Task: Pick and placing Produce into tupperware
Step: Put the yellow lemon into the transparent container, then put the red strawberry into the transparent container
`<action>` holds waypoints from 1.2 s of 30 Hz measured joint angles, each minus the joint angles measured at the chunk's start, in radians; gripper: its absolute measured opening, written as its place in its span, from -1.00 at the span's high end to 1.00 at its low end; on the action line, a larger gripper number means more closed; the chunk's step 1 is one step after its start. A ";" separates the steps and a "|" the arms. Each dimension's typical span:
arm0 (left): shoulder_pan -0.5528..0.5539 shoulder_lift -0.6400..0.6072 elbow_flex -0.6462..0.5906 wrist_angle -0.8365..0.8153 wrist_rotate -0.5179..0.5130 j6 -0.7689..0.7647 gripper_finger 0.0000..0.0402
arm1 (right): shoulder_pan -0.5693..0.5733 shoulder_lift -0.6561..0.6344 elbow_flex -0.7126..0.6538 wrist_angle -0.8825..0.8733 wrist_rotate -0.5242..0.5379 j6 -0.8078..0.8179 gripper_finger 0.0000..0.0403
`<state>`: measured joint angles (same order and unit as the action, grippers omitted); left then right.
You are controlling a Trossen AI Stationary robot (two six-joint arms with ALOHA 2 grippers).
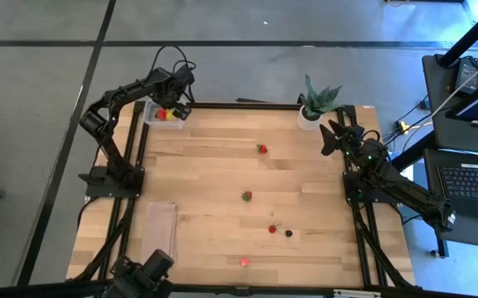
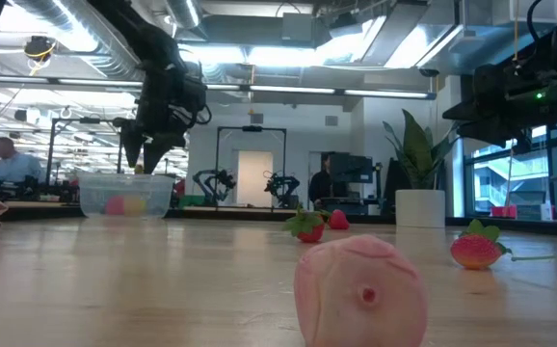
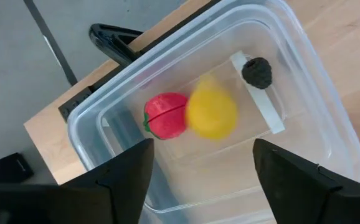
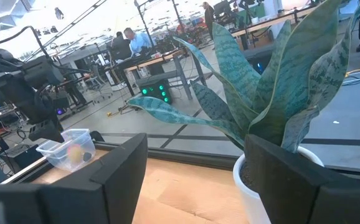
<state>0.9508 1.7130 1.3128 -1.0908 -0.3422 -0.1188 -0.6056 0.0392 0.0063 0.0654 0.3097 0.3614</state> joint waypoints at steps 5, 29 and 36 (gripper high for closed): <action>-0.003 0.000 0.000 -0.002 -0.013 0.051 -0.46 | 0.000 0.000 0.000 0.000 0.000 0.000 -0.34; -0.467 -0.351 0.113 0.292 0.546 0.132 -0.45 | 0.000 0.000 0.000 0.000 0.000 -0.002 -0.34; -0.688 -0.280 0.113 0.332 0.503 0.148 -0.45 | 0.000 0.000 0.000 0.000 0.000 -0.003 -0.34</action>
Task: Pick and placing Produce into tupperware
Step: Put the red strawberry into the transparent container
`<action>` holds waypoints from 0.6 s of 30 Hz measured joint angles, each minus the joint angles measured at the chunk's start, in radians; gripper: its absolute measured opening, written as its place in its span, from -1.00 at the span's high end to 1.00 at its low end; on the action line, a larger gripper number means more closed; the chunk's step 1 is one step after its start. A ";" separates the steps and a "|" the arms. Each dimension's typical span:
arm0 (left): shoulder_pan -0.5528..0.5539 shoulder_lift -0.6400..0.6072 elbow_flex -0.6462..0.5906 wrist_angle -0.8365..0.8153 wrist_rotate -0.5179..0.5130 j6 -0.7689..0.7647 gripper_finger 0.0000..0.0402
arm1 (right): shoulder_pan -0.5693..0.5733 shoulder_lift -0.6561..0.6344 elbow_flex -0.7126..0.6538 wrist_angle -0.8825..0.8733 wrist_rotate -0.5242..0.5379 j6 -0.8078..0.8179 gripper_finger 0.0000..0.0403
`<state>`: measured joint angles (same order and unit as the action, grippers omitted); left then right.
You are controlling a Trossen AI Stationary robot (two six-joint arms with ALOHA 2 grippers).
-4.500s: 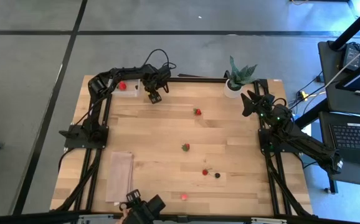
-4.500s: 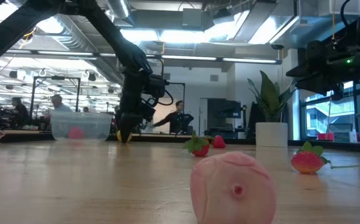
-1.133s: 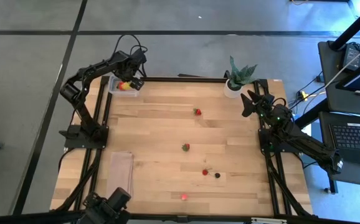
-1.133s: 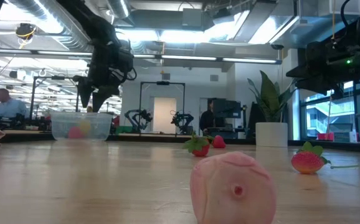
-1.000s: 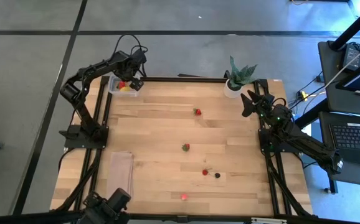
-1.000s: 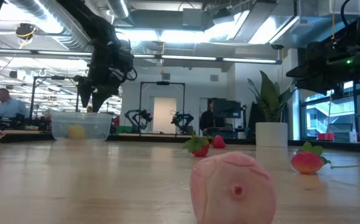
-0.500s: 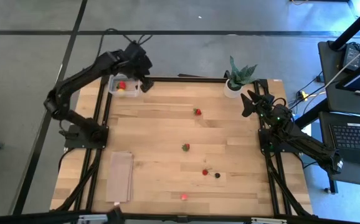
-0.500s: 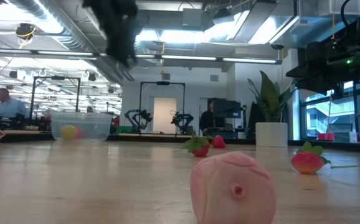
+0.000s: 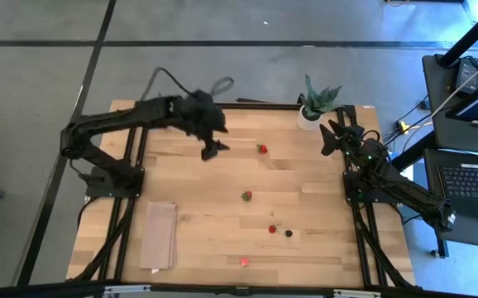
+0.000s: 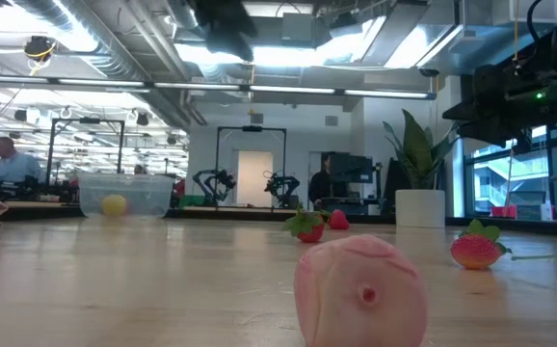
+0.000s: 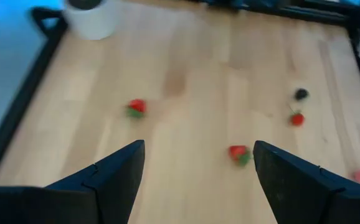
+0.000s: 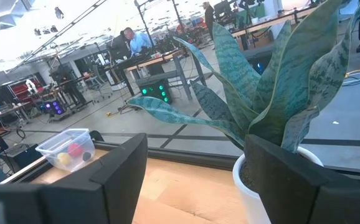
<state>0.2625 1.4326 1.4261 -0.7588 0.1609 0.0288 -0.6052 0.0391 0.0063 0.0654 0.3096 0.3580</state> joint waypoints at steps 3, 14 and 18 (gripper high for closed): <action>-0.081 0.054 0.000 0.058 -0.029 -0.015 -0.45 | 0.000 0.000 0.000 0.000 0.000 0.000 -0.34; -0.261 0.328 0.000 0.130 -0.075 -0.045 -0.45 | 0.000 0.000 0.000 0.000 0.000 0.000 -0.34; -0.309 0.424 0.000 0.215 -0.075 -0.022 -0.45 | 0.000 0.000 0.000 0.000 -0.002 0.000 -0.34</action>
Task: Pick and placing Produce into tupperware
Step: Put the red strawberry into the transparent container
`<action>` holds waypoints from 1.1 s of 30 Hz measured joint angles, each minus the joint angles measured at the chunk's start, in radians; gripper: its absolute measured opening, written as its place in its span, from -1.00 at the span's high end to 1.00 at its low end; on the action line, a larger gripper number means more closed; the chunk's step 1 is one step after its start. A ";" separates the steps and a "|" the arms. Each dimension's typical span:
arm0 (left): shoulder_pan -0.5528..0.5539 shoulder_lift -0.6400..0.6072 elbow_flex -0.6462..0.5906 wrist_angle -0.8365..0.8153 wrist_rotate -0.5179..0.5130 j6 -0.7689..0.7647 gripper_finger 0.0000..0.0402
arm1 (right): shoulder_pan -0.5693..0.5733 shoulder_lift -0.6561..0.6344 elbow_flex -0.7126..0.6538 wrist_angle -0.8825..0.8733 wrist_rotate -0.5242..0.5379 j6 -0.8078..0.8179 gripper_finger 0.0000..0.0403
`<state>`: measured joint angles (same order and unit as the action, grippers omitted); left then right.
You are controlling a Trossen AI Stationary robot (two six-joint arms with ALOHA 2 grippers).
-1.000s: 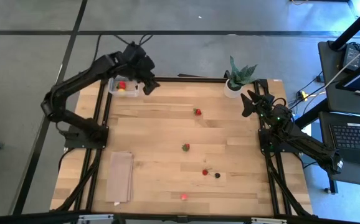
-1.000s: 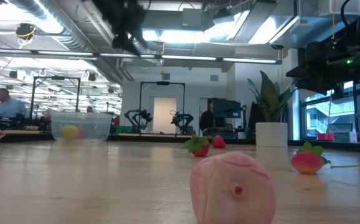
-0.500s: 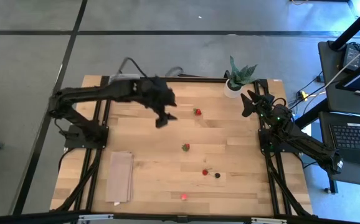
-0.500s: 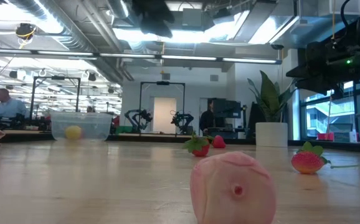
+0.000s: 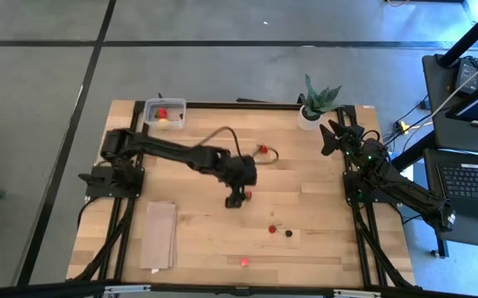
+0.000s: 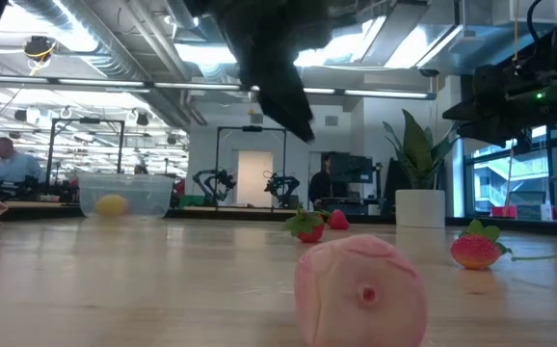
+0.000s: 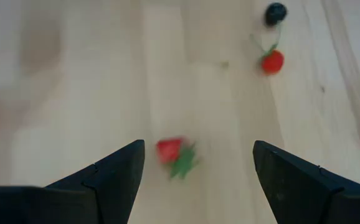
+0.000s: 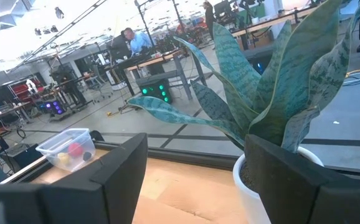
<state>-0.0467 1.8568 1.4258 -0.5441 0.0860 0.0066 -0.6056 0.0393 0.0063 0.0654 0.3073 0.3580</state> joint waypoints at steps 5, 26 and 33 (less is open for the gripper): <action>-0.033 0.106 0.000 0.058 -0.104 0.051 -0.45 | 0.000 0.000 0.000 -0.003 -0.054 0.000 -0.34; -0.023 0.225 0.000 0.054 -0.137 -0.004 -0.39 | 0.000 0.000 0.000 -0.047 -0.297 -0.067 -0.34; -0.023 0.228 0.000 0.082 -0.137 -0.007 -0.29 | 0.002 0.000 0.000 -0.048 -0.328 -0.048 -0.34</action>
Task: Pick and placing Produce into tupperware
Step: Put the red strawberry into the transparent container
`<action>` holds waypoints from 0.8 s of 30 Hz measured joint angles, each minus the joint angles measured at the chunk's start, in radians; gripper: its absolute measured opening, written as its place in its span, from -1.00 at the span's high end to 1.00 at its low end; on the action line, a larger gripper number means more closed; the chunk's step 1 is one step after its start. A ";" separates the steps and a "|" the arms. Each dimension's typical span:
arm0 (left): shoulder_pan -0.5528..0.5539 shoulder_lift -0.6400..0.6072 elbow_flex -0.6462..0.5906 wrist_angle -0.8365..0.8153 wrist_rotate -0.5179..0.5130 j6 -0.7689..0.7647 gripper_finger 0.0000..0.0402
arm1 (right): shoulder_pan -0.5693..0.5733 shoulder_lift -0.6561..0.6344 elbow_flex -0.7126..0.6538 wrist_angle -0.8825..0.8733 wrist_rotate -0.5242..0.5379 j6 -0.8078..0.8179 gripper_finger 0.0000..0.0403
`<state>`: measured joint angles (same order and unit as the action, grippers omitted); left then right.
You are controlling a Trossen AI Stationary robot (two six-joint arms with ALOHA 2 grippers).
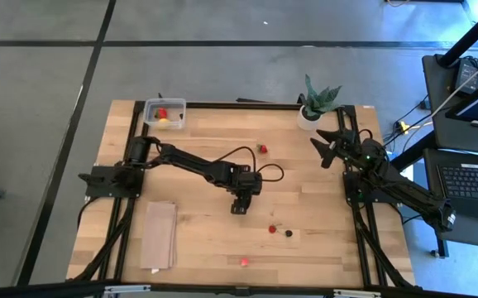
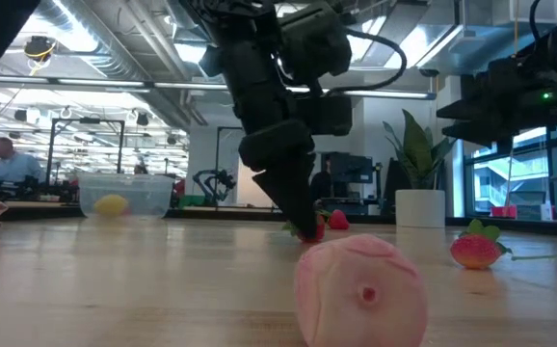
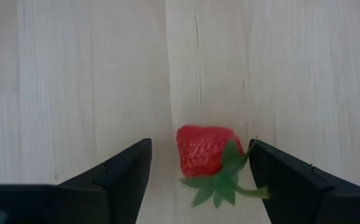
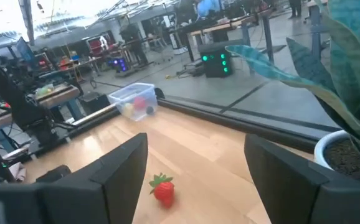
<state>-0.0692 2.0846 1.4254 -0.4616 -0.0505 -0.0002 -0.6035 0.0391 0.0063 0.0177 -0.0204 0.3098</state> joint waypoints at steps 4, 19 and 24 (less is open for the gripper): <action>0.001 0.000 0.000 0.016 0.000 -0.015 -0.24 | 0.000 0.000 0.000 0.000 0.000 0.000 -0.34; 0.002 0.000 0.000 -0.006 0.008 -0.051 -0.07 | 0.000 0.000 0.000 0.000 0.000 0.000 -0.34; 0.002 0.014 0.001 -0.017 0.013 -0.068 0.01 | 0.000 0.000 0.000 0.000 0.000 0.000 -0.34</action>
<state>-0.0677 2.0989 1.4261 -0.4787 -0.0376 -0.0681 -0.6037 0.0391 0.0063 0.0177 -0.0208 0.3096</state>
